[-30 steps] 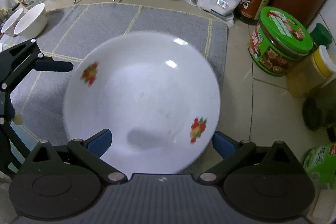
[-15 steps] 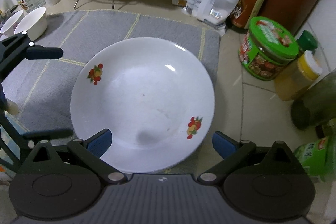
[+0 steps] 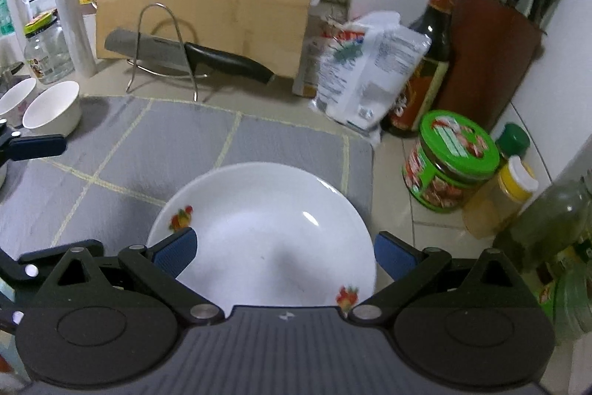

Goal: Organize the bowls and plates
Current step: 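Withdraw the right tool up from the plate stack, then move the right tool to the plain white bowl on the mat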

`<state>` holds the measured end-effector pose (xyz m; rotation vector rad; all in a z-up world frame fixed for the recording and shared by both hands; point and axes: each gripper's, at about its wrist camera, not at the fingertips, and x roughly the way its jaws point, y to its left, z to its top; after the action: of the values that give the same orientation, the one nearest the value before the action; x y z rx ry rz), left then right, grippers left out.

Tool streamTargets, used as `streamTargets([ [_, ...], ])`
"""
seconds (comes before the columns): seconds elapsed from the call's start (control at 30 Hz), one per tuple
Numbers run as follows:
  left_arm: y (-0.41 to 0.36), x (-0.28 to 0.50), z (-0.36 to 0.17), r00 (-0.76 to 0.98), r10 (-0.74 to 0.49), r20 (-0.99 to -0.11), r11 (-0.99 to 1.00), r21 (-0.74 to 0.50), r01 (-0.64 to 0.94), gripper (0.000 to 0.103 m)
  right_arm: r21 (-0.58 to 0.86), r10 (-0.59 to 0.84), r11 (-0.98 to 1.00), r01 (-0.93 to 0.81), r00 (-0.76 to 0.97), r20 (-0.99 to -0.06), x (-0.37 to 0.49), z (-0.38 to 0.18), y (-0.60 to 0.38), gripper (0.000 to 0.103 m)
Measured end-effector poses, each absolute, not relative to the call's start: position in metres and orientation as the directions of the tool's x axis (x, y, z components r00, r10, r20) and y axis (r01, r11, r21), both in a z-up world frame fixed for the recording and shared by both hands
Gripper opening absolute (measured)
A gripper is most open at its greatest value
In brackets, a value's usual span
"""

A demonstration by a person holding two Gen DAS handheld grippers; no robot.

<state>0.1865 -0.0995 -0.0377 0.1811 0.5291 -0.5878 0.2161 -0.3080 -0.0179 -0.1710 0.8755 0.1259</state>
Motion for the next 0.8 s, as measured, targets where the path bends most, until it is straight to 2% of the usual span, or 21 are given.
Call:
streamTargets([
  [0.53, -0.047, 0.157, -0.033, 0.79, -0.262, -0.554, 0.944, 0.025, 0.33, 0.102, -0.022, 0.168, 0.965, -0.261, 0.681, -0.712, 0.222, -0.019, -0.264, 0.103],
  [0.8, 0.006, 0.149, -0.034, 0.802, -0.234, -0.55, 0.958, 0.012, 0.288, 0.102, -0.043, 0.172, 0.958, -0.283, 0.689, -0.704, 0.224, -0.02, -0.213, 0.103],
])
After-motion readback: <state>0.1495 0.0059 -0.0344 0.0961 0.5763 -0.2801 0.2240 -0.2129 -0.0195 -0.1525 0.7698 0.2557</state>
